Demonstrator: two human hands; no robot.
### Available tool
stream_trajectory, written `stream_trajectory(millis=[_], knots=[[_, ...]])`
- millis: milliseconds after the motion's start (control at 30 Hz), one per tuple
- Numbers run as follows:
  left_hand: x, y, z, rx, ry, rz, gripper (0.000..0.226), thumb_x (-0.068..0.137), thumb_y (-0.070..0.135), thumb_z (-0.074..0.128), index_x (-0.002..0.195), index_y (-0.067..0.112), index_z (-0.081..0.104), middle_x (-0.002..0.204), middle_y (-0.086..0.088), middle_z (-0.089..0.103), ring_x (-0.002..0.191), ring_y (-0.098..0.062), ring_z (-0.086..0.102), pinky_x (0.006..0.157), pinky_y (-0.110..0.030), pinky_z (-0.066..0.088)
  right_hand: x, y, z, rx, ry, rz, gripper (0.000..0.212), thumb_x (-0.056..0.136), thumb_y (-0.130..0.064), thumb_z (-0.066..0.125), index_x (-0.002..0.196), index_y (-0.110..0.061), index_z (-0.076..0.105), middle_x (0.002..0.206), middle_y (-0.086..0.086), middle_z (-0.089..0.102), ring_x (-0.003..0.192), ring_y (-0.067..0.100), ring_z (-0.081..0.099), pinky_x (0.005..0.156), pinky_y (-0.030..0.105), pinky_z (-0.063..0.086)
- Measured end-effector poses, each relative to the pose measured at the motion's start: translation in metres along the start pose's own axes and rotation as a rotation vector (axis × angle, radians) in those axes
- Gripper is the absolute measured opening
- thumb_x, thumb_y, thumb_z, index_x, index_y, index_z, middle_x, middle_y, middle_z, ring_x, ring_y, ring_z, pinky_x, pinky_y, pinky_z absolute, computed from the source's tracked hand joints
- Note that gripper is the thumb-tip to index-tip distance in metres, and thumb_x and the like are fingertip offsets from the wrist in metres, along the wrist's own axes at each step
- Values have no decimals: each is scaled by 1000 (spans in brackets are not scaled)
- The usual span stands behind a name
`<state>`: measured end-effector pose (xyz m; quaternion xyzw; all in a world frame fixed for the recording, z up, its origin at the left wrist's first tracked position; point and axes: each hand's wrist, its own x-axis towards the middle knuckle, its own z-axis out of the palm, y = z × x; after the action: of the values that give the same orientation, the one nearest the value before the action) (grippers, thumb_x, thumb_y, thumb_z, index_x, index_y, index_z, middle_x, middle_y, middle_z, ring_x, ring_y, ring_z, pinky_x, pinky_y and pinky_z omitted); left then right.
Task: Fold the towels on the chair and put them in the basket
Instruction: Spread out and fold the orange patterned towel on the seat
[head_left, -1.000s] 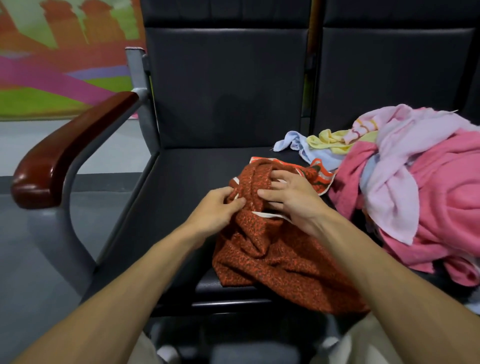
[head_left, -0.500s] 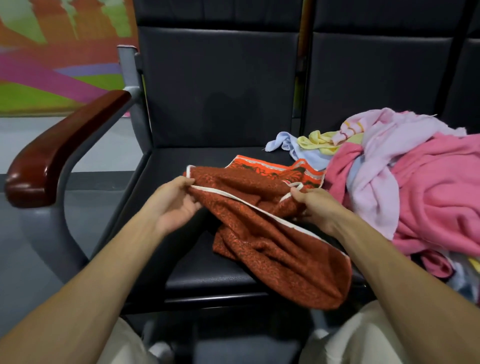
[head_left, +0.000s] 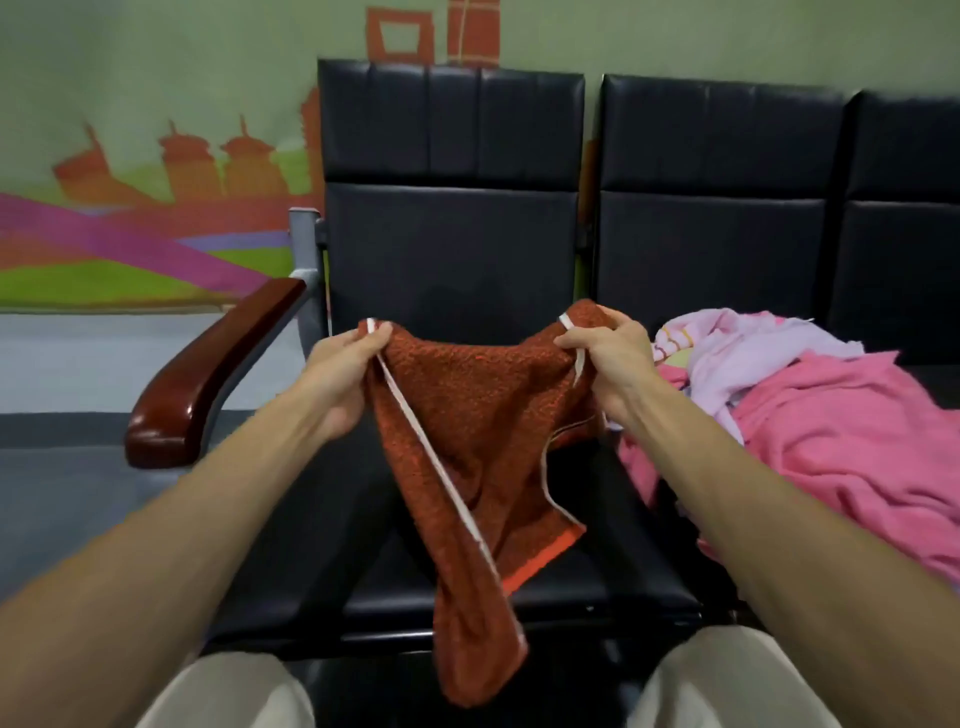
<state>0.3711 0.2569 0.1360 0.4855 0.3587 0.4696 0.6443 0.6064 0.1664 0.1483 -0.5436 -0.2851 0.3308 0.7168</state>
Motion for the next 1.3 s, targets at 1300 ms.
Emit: stream_trajectory(millis=[1300], knots=[[-70, 167, -19, 333, 106, -71, 15, 92, 6, 61, 78, 3, 56, 75, -11, 58, 65, -19, 57, 64, -30, 51, -21, -141, -23, -338, 258, -325, 13, 81, -15, 64, 76, -22, 74, 87, 0, 72, 82, 14, 65, 70, 24, 48]])
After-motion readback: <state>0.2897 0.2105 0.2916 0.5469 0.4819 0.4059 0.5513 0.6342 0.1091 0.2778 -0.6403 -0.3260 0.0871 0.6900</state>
